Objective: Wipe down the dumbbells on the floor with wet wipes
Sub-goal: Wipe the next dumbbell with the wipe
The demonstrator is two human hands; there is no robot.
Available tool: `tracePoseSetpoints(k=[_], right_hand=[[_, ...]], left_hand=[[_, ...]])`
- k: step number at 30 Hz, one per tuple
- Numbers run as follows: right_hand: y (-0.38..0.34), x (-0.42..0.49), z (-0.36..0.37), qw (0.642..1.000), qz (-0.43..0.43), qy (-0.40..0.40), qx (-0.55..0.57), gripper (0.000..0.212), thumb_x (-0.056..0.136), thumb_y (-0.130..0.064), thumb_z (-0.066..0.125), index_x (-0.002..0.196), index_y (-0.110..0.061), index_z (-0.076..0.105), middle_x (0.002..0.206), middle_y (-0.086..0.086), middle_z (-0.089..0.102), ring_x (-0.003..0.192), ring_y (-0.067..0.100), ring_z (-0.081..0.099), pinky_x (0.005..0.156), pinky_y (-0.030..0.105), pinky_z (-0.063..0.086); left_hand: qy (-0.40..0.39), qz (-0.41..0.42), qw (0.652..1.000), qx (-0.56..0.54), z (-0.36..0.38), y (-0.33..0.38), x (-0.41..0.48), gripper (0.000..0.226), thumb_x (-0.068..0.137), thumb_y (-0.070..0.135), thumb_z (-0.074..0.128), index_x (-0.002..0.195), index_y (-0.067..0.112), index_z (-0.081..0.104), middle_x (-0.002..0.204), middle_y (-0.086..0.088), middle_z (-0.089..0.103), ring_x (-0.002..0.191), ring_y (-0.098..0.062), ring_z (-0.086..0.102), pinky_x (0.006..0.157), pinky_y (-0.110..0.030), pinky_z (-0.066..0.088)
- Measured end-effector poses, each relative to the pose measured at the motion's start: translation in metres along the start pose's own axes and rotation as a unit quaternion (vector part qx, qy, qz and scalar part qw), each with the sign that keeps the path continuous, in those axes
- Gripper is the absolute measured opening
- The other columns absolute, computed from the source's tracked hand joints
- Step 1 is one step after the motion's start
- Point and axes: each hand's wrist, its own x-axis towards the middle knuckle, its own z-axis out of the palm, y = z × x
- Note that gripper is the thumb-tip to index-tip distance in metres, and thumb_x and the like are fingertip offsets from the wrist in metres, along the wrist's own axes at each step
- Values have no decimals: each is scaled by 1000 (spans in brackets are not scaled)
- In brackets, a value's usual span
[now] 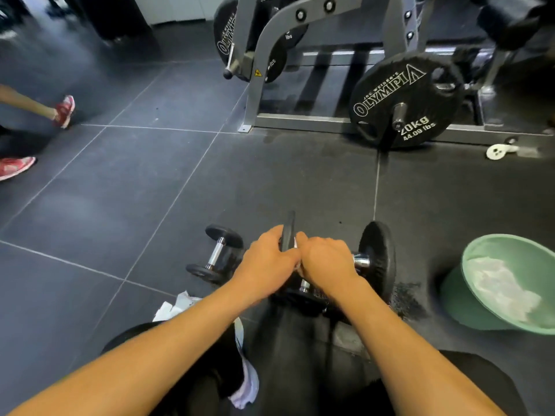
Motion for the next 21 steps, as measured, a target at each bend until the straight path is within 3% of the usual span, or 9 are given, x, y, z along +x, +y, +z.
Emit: tracePoseSetpoints(k=[3, 6, 8, 10, 12, 14, 16, 19, 21], right_hand=[[3, -2, 2, 995, 79, -48, 43, 24, 96, -34, 52, 109, -15, 58, 104, 10, 71, 97, 35, 68, 68, 35, 38], [6, 3, -3, 938, 131, -121, 298, 8, 85, -24, 60, 78, -21, 61, 83, 5, 70, 82, 24, 68, 65, 40, 50], [3, 0, -4, 815, 153, -102, 549, 8, 78, -7, 66, 84, -11, 71, 83, 11, 72, 79, 22, 71, 70, 46, 57], [-6, -4, -4, 656, 181, -116, 724, 14, 81, 2, 66, 95, 3, 66, 84, 20, 65, 73, 29, 66, 64, 43, 54], [-18, -8, -3, 529, 190, -164, 811, 9, 82, -4, 63, 89, -5, 57, 71, 11, 47, 53, 19, 48, 50, 32, 35], [-19, -9, -4, 444, 174, -186, 859, 12, 82, -8, 61, 87, -12, 50, 60, 3, 42, 38, 11, 38, 43, 25, 31], [-17, -11, -5, 420, 163, -178, 875, 14, 82, -8, 60, 83, -13, 47, 53, 1, 41, 30, 9, 35, 36, 22, 31], [-11, -9, -14, 442, 179, -135, 868, 15, 75, -2, 60, 87, -7, 53, 55, 4, 41, 30, 10, 38, 35, 22, 28], [-4, 2, -24, 464, 174, -91, 864, 32, 71, 0, 62, 102, -3, 57, 65, 9, 43, 33, 13, 41, 35, 23, 29]], left_hand=[[-25, 79, 994, 76, 6, -18, 6, 27, 86, 28, 59, 111, 39, 58, 84, 3, 71, 83, -27, 67, 82, -48, 58], [-102, 193, 962, 163, -11, -26, 15, 64, 95, 27, 59, 150, 52, 37, 114, -2, 76, 99, -30, 69, 87, -40, 56], [-170, 259, 936, 166, -32, -23, 25, 74, 91, 16, 58, 155, 47, 39, 137, 6, 69, 114, -16, 66, 99, -28, 51], [-198, 289, 922, 165, -54, -16, 34, 75, 86, 7, 56, 150, 47, 49, 144, 18, 63, 120, -3, 60, 102, -11, 43], [-219, 305, 914, 151, -66, -7, 40, 72, 88, 5, 57, 144, 51, 54, 138, 25, 64, 118, -1, 63, 102, -16, 47], [-228, 306, 921, 75, -68, -5, 45, 65, 92, -1, 60, 139, 44, 61, 131, 24, 68, 118, -2, 65, 102, -22, 51], [-210, 302, 930, 19, -65, -13, 53, 51, 95, 2, 67, 133, 35, 67, 125, 20, 71, 118, -3, 65, 100, -20, 50], [-186, 290, 939, 0, -63, -18, 64, 47, 89, 14, 80, 133, 28, 68, 128, 14, 71, 121, -3, 64, 103, -20, 49], [-158, 270, 948, -63, -59, -16, 69, 56, 86, 17, 82, 138, 28, 63, 137, 10, 66, 130, -5, 60, 111, -24, 47]])
